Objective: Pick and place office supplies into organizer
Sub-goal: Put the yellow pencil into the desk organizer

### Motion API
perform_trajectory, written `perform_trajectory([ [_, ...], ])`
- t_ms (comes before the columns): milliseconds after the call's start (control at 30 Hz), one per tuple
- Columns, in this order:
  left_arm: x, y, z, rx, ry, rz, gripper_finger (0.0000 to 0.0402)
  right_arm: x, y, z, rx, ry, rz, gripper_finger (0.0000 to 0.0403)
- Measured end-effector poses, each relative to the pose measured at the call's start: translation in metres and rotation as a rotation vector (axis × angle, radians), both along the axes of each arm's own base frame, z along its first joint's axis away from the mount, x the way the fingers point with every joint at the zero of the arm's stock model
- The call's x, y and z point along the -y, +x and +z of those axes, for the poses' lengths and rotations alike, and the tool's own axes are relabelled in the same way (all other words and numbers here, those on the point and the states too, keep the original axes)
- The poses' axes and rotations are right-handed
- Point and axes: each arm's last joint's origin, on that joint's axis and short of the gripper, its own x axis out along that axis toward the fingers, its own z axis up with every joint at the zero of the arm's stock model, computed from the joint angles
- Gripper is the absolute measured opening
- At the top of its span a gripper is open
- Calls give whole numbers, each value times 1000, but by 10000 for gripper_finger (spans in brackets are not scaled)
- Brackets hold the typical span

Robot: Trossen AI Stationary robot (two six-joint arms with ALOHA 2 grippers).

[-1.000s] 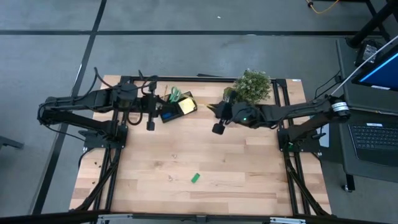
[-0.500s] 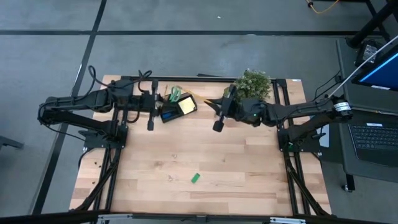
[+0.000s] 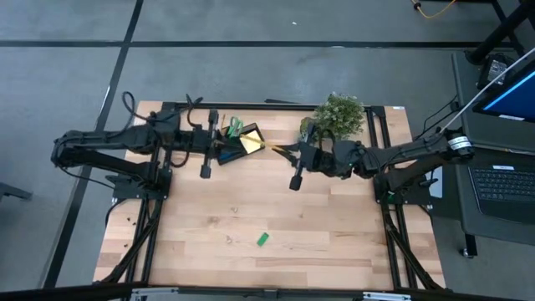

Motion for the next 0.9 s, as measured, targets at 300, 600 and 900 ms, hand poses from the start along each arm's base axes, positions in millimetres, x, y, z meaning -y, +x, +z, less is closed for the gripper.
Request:
perform_trajectory([
  [300, -11, -5, -56, 258, -14, 41, 24, -14, -2, -4, -29, 7, 43, 19],
  [600, -8, -6, -65, 262, -43, -64, 57, -11, 5, -39, 46, 31, 59, 19],
  [900, -2, 2, -71, 221, -111, -104, 135, 0, 25, -62, 99, 59, 131, 19],
])
